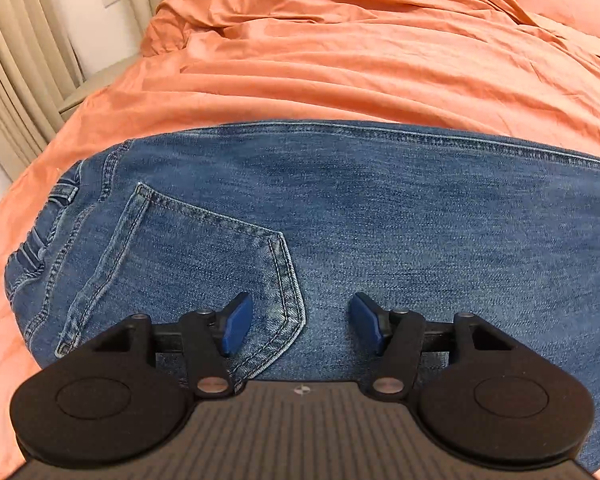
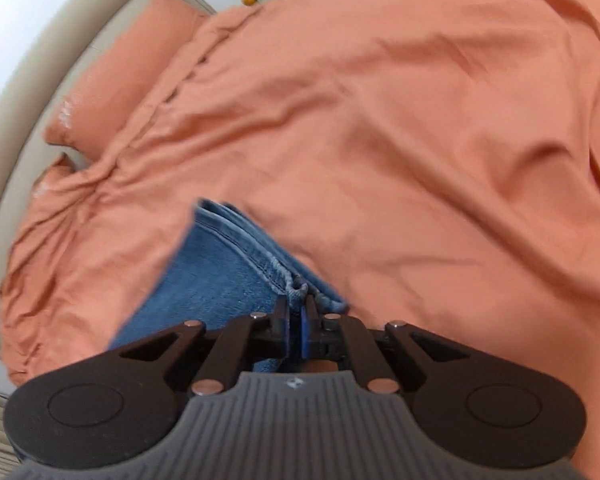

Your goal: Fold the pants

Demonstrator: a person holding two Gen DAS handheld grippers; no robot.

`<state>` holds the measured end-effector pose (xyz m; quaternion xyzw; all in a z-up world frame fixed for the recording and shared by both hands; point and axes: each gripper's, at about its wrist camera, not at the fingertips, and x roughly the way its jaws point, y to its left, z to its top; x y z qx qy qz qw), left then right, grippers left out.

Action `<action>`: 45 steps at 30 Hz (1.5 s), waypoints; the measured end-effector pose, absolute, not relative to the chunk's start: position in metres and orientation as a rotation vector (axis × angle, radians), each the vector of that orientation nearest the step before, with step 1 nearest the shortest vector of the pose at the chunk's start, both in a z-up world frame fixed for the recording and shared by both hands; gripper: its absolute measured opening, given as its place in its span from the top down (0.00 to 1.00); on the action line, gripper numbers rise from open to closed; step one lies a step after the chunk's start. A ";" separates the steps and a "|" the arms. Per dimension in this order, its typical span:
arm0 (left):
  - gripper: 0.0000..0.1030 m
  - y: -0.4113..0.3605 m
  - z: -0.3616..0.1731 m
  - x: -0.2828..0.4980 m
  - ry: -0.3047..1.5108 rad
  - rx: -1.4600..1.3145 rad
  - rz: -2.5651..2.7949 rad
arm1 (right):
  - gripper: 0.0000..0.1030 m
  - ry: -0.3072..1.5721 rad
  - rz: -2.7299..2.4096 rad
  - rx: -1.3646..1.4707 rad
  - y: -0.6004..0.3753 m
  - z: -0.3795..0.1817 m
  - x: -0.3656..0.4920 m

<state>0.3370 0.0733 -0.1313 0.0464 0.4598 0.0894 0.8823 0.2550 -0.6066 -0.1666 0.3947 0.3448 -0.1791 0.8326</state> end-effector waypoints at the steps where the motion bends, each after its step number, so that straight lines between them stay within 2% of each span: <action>1: 0.34 0.074 -0.130 0.337 0.958 0.100 0.179 | 1.00 0.735 -0.386 0.809 -0.604 -0.166 0.257; 6: 0.34 0.078 -0.119 0.339 0.953 0.094 0.146 | 0.99 0.782 -0.387 0.683 -0.593 -0.153 0.265; 7: 0.34 0.078 -0.116 0.340 0.947 0.095 0.132 | 0.91 0.783 -0.375 0.640 -0.592 -0.146 0.266; 8: 0.34 0.077 -0.112 0.342 0.940 0.096 0.111 | 0.78 0.782 -0.355 0.587 -0.591 -0.138 0.268; 9: 0.34 0.076 -0.108 0.345 0.930 0.098 0.086 | 0.73 0.774 -0.322 0.544 -0.590 -0.131 0.272; 11: 0.34 0.073 -0.102 0.354 0.919 0.099 0.044 | 0.71 0.766 -0.277 0.488 -0.589 -0.120 0.284; 18: 0.34 0.043 -0.098 0.393 0.889 0.105 -0.025 | 0.71 0.756 -0.221 0.393 -0.586 -0.121 0.359; 22: 0.35 0.020 -0.102 0.407 0.875 0.114 -0.101 | 0.72 0.818 -0.232 0.409 -0.591 -0.138 0.391; 23: 0.35 0.013 -0.103 0.410 0.870 0.109 -0.131 | 0.81 0.832 -0.230 0.414 -0.592 -0.142 0.394; 24: 0.35 0.007 -0.103 0.412 0.867 0.107 -0.155 | 0.84 0.835 -0.231 0.405 -0.590 -0.145 0.396; 25: 0.34 -0.001 -0.105 0.414 0.866 0.107 -0.184 | 0.93 0.833 -0.237 0.390 -0.590 -0.147 0.397; 26: 0.35 -0.008 -0.106 0.416 0.865 0.109 -0.208 | 0.97 0.823 -0.250 0.386 -0.589 -0.147 0.396; 28: 0.37 -0.025 -0.110 0.421 0.864 0.117 -0.252 | 1.00 0.808 -0.279 0.359 -0.587 -0.149 0.397; 34: 0.38 -0.080 -0.118 0.420 0.861 0.129 -0.365 | 1.00 0.810 -0.291 0.386 -0.590 -0.148 0.396; 39: 0.39 -0.115 -0.120 0.408 0.856 0.153 -0.426 | 0.85 0.785 -0.246 0.470 -0.597 -0.122 0.344; 41: 0.41 -0.128 -0.121 0.405 0.852 0.176 -0.440 | 0.70 0.764 -0.209 0.538 -0.596 -0.115 0.310; 45: 0.42 -0.155 -0.124 0.401 0.839 0.217 -0.454 | 0.66 0.731 -0.185 0.675 -0.595 -0.119 0.242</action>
